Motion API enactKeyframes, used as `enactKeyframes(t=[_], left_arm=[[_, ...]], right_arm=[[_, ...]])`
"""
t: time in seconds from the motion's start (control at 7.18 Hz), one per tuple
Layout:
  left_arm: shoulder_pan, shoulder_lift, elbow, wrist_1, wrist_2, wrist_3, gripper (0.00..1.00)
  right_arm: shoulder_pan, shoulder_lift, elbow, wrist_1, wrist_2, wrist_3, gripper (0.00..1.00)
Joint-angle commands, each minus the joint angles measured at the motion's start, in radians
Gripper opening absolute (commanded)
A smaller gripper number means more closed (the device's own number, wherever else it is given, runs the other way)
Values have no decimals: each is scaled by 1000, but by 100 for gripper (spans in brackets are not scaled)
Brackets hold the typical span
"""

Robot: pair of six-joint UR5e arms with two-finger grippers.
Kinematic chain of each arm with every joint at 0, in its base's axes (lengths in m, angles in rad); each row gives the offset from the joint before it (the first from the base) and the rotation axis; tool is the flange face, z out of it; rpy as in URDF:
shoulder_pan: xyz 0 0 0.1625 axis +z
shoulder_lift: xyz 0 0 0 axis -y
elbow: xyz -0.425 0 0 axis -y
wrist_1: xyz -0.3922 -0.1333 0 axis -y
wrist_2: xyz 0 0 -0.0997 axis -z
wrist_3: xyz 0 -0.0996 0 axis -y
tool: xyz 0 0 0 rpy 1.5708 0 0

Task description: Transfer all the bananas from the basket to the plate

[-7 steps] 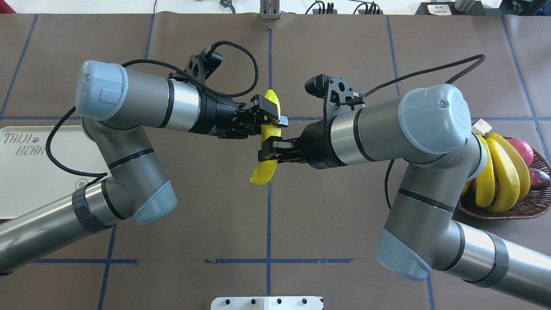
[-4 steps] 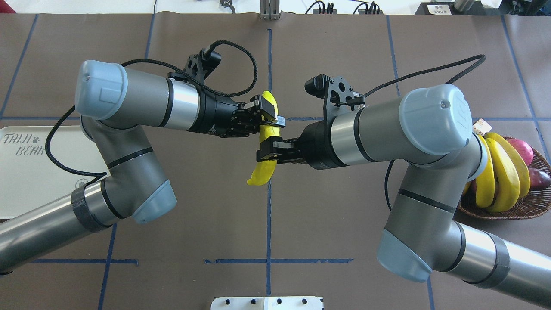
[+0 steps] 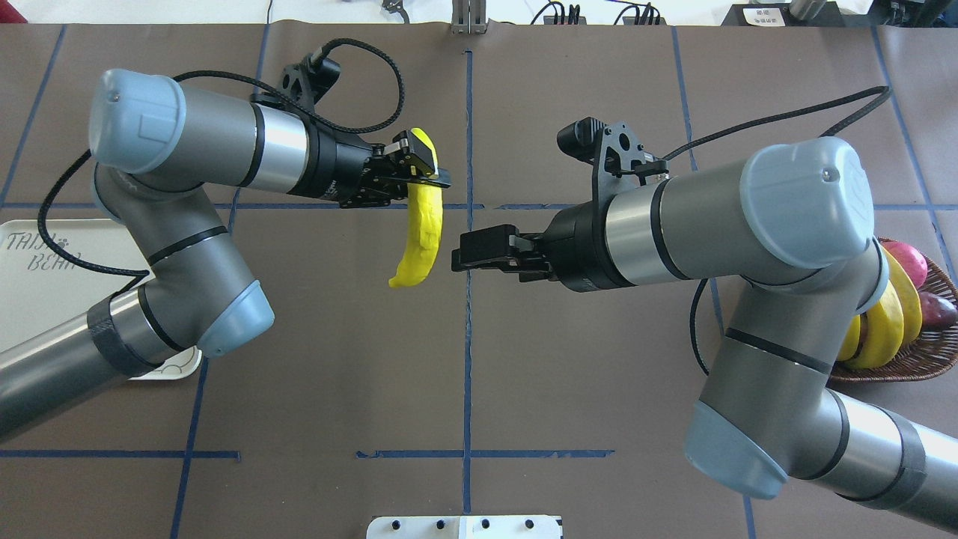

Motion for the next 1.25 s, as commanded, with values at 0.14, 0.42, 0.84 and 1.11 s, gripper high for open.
enactKeyframes(t=[0.14, 0.42, 0.84, 1.11], left_arm=[[-157, 269, -116, 310, -12, 253, 0], [-216, 497, -121, 328, -6, 432, 0], [-240, 672, -86, 325, 74, 565, 0], [-236, 673, -37, 317, 97, 565, 0]], right_arm=[[76, -56, 59, -204, 0, -9, 100], [101, -101, 59, -206, 0, -13, 100], [150, -182, 67, -213, 0, -18, 100], [155, -197, 64, -213, 2, -19, 100]])
